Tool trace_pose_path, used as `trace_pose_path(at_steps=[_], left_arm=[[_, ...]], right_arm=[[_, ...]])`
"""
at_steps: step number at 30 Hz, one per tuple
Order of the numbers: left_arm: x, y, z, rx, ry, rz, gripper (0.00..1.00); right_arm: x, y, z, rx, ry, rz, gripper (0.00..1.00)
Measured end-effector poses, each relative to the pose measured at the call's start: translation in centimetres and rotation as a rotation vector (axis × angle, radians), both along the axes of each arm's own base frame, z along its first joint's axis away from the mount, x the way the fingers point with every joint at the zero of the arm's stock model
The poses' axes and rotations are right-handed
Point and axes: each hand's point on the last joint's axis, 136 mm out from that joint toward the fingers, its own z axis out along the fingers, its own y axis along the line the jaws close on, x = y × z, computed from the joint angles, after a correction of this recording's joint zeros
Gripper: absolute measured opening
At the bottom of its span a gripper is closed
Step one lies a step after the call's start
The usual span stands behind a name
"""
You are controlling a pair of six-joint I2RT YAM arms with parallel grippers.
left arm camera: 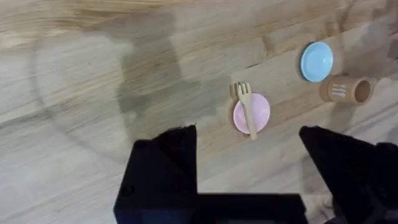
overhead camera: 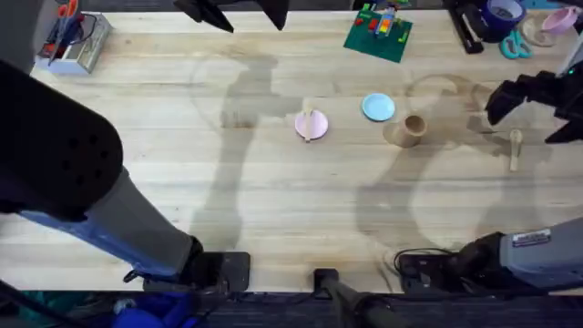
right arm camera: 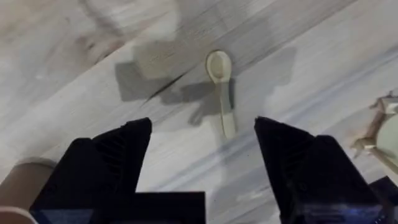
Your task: Pick up a utensil and set it on the pink plate, then put the other utensil in the container.
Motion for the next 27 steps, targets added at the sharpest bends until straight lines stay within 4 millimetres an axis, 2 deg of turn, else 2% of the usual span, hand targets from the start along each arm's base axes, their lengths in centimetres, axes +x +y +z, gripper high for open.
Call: trace_pose_path(at_steps=[6,12,15,23,27], left_arm=[[-0.2,0.0,-0.1,0.001,0.007,0.0,0.993],[-0.2,0.0,-0.1,0.001,0.007,0.0,0.995],[-0.2,0.0,-0.1,0.001,0.007,0.0,0.993],[-0.2,0.0,-0.1,0.001,0.007,0.0,0.994],[-0.2,0.0,-0.1,0.001,0.007,0.0,0.993]], right_arm=[[0.2,-0.7,-0.6,0.002,-0.014,-0.009,0.996],[-1.8,-1.7,-2.6,0.047,-0.009,-0.075,0.996],[-2.2,-1.6,-3.5,0.084,-0.024,-0.075,0.996],[-1.8,-1.2,-4.9,0.102,-0.059,-0.034,0.996],[-1.7,-1.2,-5.0,0.097,-0.077,-0.019,0.996]])
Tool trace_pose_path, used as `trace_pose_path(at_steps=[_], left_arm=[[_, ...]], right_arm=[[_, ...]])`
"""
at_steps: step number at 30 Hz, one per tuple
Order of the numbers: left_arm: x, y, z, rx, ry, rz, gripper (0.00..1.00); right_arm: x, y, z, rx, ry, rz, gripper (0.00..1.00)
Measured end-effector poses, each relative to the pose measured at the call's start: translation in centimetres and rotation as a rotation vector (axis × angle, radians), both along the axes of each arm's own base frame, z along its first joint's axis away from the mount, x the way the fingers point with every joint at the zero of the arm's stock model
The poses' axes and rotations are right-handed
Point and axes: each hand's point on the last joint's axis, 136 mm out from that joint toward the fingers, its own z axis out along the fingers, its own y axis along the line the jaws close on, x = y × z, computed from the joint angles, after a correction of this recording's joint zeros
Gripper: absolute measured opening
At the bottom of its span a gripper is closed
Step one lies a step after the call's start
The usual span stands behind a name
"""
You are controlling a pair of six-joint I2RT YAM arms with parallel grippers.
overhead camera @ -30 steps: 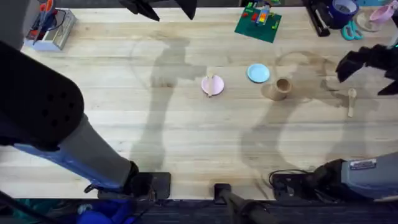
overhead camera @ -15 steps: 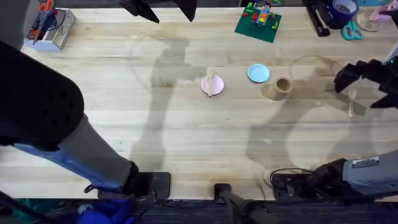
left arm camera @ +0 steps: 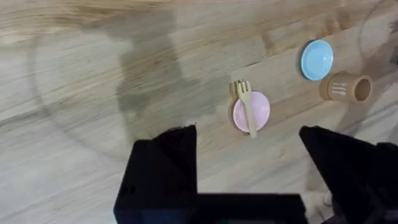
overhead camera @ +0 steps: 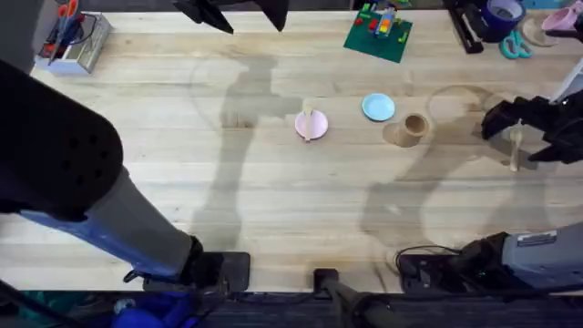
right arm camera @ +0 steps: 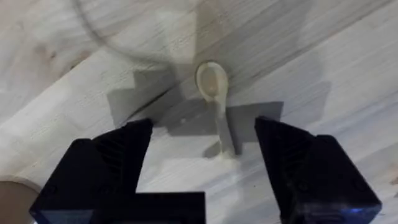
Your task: Pick up a utensil and set it on the pink plate, then put the other utensil in the container.
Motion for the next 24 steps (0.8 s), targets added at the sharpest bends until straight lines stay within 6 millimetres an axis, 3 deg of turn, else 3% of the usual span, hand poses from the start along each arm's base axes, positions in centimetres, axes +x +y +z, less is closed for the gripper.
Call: trace_pose_path(at_steps=[8,12,21,24], left_arm=[[0.0,0.0,0.0,0.0,0.0,0.0,0.994],[0.0,0.0,0.0,0.0,0.0,0.0,0.993],[0.0,0.0,0.0,0.0,0.0,0.0,0.993],[0.0,0.0,0.0,0.0,0.0,0.0,0.994]], right_arm=[[-0.02,0.16,-0.19,-0.018,-0.033,0.033,0.993],[-0.07,0.39,-0.29,-0.016,-0.051,0.035,0.947],[0.15,0.51,-0.31,-0.017,-0.069,0.041,0.627],[0.25,0.38,-0.28,-0.024,-0.073,0.043,0.398]])
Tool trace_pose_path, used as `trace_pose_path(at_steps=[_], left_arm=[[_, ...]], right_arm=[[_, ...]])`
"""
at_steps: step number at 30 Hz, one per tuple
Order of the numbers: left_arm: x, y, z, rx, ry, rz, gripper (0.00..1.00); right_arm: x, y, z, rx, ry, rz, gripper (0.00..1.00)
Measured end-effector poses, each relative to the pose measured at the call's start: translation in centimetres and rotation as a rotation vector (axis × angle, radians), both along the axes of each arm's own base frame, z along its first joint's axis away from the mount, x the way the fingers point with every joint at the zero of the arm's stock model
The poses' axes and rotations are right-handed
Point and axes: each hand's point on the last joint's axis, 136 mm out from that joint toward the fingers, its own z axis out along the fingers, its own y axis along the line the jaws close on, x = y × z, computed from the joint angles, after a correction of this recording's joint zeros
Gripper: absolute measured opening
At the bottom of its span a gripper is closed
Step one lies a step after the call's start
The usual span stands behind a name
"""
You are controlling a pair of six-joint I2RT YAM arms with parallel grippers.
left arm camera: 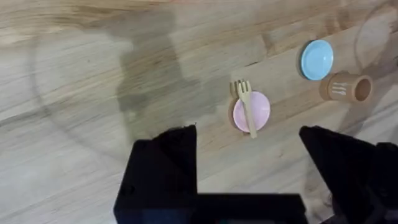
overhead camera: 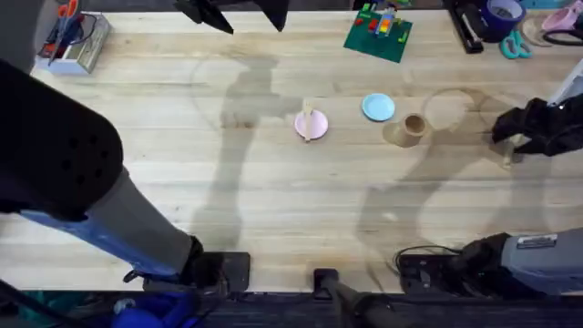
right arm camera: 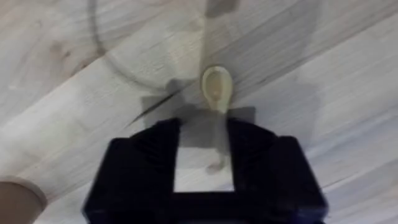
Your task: Pick up a utensil and set it on the pink plate, then put the other utensil in the container.
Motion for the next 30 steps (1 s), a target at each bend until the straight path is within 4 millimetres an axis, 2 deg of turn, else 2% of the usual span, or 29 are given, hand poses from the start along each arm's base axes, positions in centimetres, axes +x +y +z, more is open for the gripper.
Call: trace_pose_path(at_steps=[3,6,10,25,30], left_arm=[[0.0,0.0,0.0,0.0,0.0,0.0,0.994],[0.0,0.0,0.0,0.0,0.0,0.0,0.994],[0.0,0.0,0.0,0.0,0.0,0.0,0.994],[0.0,0.0,0.0,0.0,0.0,0.0,0.993],[0.0,0.0,0.0,0.0,0.0,0.0,0.993]], right_arm=[[0.1,-0.1,0.0,-0.008,-0.002,0.003,0.233],[0.1,-0.3,0.0,-0.014,0.0,0.005,0.172],[0.1,-0.4,0.1,-0.022,-0.002,0.009,0.04],[0.2,-0.4,0.4,-0.026,-0.011,0.009,0.031],[0.0,0.7,0.9,0.006,-0.043,0.017,0.031]])
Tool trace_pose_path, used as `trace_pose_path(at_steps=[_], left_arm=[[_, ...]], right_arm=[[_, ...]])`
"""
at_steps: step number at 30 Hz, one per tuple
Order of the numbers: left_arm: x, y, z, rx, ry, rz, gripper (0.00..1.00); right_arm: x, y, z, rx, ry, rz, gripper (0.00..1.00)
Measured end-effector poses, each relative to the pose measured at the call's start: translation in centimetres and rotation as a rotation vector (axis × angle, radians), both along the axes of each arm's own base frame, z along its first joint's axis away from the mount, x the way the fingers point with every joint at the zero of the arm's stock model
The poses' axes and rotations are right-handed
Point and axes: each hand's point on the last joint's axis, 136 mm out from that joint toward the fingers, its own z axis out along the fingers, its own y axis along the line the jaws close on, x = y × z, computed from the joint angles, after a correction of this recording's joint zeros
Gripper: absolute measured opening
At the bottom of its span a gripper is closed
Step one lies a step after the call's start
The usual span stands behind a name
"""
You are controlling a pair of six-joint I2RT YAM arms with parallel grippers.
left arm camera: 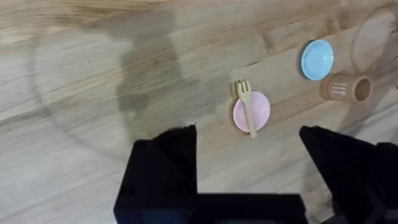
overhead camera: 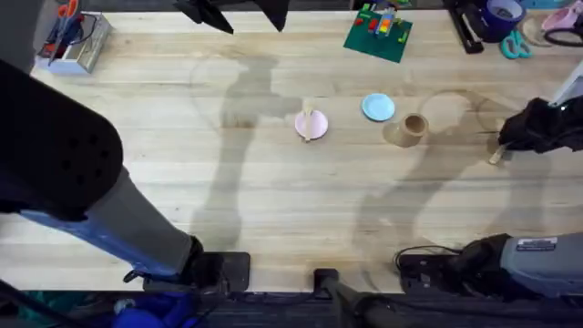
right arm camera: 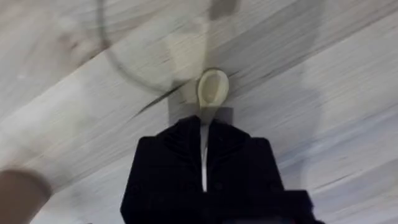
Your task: Pick up a utensil and set it on the pink plate, then put the other utensil in the container.
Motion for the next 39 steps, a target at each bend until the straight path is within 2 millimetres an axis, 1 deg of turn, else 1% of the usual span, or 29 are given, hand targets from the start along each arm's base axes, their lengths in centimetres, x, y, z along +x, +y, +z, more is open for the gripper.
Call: trace_pose_path(at_steps=[2,7,10,13,17,21,24,27,28,31,34,39], left_arm=[[0.0,0.0,0.0,0.0,0.0,0.0,0.993],[-0.2,0.0,-0.1,0.001,0.007,0.0,0.994],[0.2,0.0,0.1,-0.001,-0.01,0.0,0.994],[0.7,-0.1,0.3,0.001,-0.036,-0.01,0.993],[0.7,-0.2,0.4,0.014,-0.071,-0.081,0.993],[0.5,-1.2,0.8,0.003,-0.139,-0.241,0.993],[0.1,-2.4,1.4,-0.022,-0.221,-0.414,0.993],[-0.8,-3.3,1.8,-0.042,-0.297,-0.59,0.993],[-1.5,-4.1,2.1,-0.056,-0.373,-0.734,0.993],[-2.1,-4.7,2.4,-0.078,-0.441,-0.85,0.993],[-2.1,-5.4,2.3,-0.11,-0.499,-0.935,0.992],[-2.8,-6.1,0.5,-0.179,-0.487,-1.035,0.992]], right_arm=[[0.5,0.4,0.9,0.009,-0.043,0.008,0.032],[1.9,0.7,4.3,-0.012,-0.181,0.028,0.031],[2.4,0.8,6.3,-0.038,-0.249,0.039,0.031],[3.2,1.3,7.7,-0.032,-0.319,0.061,0.031],[4.4,2.5,8.9,0.012,-0.402,0.124,0.031],[4.8,3.5,9.5,0.041,-0.442,0.183,0.032],[4.9,3.8,10.3,0.034,-0.468,0.216,0.032],[4.9,4.2,11.3,0.021,-0.497,0.241,0.033],[5.1,4.8,12.0,0.01,-0.515,0.267,0.033],[5.5,6.0,12.4,0.009,-0.524,0.314,0.033],[6.0,7.5,12.7,0.004,-0.53,0.381,0.033],[6.4,9.6,13.5,-0.007,-0.551,0.469,0.033]])
